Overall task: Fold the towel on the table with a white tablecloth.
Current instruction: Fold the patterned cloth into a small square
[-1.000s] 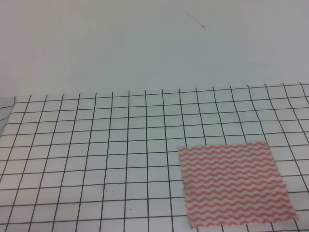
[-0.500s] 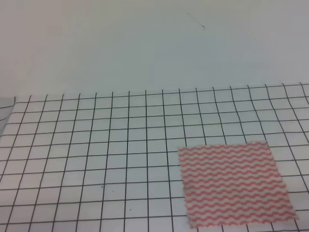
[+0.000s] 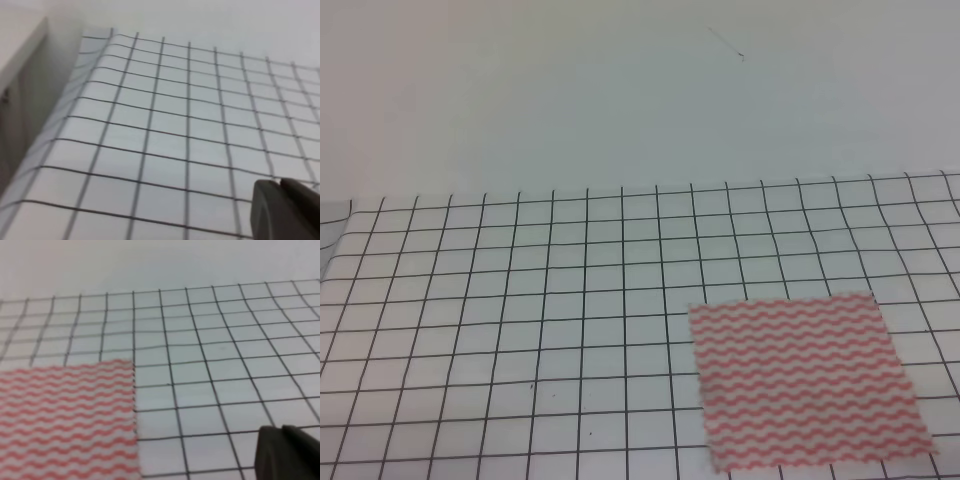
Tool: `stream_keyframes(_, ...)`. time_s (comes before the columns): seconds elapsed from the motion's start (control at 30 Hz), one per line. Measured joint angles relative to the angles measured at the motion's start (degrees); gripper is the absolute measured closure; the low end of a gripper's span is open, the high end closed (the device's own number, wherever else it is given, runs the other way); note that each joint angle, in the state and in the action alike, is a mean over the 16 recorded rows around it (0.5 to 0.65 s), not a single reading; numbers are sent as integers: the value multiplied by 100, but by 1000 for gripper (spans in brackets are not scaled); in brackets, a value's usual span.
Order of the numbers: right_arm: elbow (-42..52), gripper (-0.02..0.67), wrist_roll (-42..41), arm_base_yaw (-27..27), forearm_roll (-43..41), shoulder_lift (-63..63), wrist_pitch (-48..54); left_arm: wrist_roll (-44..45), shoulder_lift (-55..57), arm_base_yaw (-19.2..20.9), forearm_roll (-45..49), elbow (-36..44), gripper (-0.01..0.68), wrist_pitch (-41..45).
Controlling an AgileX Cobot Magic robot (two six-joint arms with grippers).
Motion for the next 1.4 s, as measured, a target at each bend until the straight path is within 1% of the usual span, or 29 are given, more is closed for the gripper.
stream_keyframes(0.07,0,650,18,0,582,0,-126,-1,0,0,-480,0,673,-35)
stream_keyframes(0.13,0,650,44,0,1344,0,-287,-2,0,0,-1064,0,673,-66)
stream_keyframes(0.27,0,650,66,0,3127,0,-754,-3,0,0,-2486,0,673,-126)
stream_keyframes(0.47,0,650,65,0,5703,0,-1713,1,0,0,-4554,0,673,-160)
stream_keyframes(0.53,0,650,30,0,6373,0,-1943,2,0,0,-5076,0,673,-173)
stream_keyframes(0.6,0,650,-32,0,6861,0,-2106,4,0,0,-5485,0,673,-211)
stream_keyframes(0.67,0,650,-123,0,7166,0,-2202,5,0,0,-5791,0,673,-241)
stream_keyframes(0.8,-5,650,-494,0,7423,2,-2143,15,0,0,-6102,0,673,-239)
stream_keyframes(0.9,-66,650,-995,0,7492,4,-1889,131,0,0,-6187,0,673,-196)
stream_keyframes(1.0,-222,650,-1679,0,7517,5,-1563,466,0,0,-6367,-5,673,-114)
stream_keyframes(1.13,-582,650,-2933,0,7528,7,-1087,1311,1,0,-6711,-64,673,121)
stream_keyframes(1.27,-1075,650,-4209,0,7550,52,-669,2389,14,0,-7074,-227,673,344)
stream_keyframes(1.4,-1615,650,-5150,0,7522,273,-335,3485,93,0,-7355,-509,673,509)
